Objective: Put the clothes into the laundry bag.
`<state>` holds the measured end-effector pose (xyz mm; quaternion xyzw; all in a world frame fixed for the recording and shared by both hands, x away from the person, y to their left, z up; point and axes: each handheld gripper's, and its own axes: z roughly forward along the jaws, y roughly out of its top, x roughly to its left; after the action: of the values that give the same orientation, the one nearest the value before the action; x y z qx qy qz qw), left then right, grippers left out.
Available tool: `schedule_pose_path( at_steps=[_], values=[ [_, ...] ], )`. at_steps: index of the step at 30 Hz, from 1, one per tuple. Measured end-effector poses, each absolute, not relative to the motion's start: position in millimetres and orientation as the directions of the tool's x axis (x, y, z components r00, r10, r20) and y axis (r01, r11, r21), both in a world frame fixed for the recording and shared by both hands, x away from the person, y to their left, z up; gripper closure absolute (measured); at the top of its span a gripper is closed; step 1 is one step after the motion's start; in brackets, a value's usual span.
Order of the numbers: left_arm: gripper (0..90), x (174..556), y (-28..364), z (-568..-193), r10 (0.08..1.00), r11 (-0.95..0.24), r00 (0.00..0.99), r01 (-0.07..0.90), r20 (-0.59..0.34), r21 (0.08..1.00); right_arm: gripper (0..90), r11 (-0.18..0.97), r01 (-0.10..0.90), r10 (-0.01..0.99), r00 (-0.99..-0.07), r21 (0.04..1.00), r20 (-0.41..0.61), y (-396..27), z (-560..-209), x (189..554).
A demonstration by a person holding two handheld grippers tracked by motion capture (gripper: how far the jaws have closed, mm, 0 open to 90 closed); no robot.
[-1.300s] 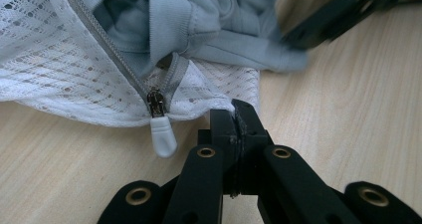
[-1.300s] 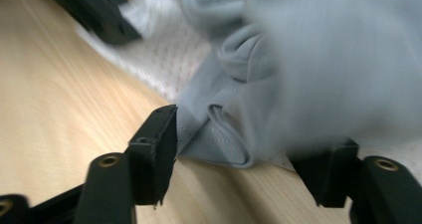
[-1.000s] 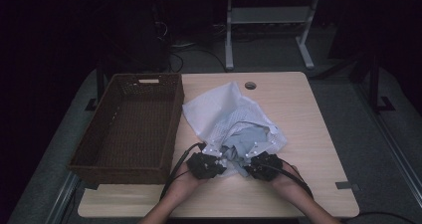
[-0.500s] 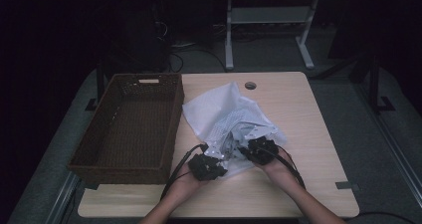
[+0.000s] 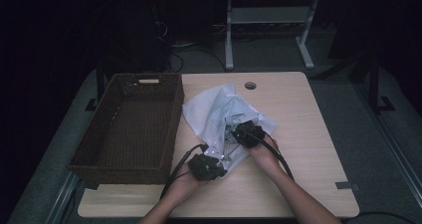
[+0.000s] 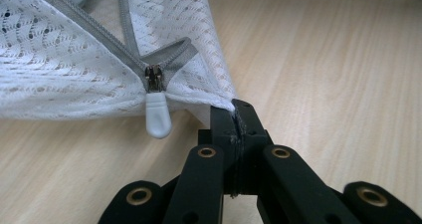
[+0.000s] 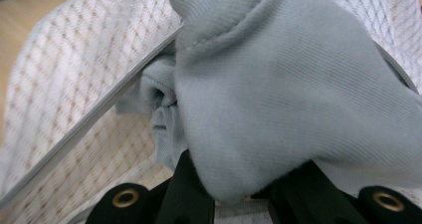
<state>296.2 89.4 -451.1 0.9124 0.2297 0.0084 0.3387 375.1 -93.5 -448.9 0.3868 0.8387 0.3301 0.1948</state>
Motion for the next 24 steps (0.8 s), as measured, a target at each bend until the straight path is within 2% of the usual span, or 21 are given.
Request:
schedule_pose_path(
  at_steps=[4,6,10,13,20,24],
  values=[
    [89.3,298.0,93.0,-450.1,0.438,-0.655,0.889,0.418,-0.135,0.629,82.7,0.516,0.489,0.773,-0.62,0.703,-0.135,-85.1,-453.5,376.4],
    [89.2,298.2,94.1,-451.2,0.446,-0.655,0.886,0.421,-0.13,0.627,80.0,0.525,0.49,0.765,-0.63,0.696,-0.134,-83.7,-453.6,375.0],
    [88.6,299.3,95.5,-453.6,0.461,-0.643,0.877,0.436,-0.137,0.629,58.3,0.52,0.524,0.72,-0.694,0.675,-0.016,-93.6,-448.7,372.8],
    [88.4,300.0,96.5,-452.7,0.467,-0.636,0.874,0.437,-0.134,0.635,43.2,0.564,0.514,0.672,-0.741,0.646,0.004,-101.8,-439.7,366.3],
    [88.4,301.2,99.3,-451.8,0.475,-0.63,0.869,0.444,-0.136,0.637,26.9,0.573,0.481,0.615,-0.787,0.663,0.04,-144.8,-419.5,356.3],
    [88.3,301.0,99.4,-451.8,0.48,-0.627,0.867,0.448,-0.137,0.637,25.1,0.552,0.487,0.638,-0.77,0.677,0.033,-175.5,-417.9,358.5]
  ],
)
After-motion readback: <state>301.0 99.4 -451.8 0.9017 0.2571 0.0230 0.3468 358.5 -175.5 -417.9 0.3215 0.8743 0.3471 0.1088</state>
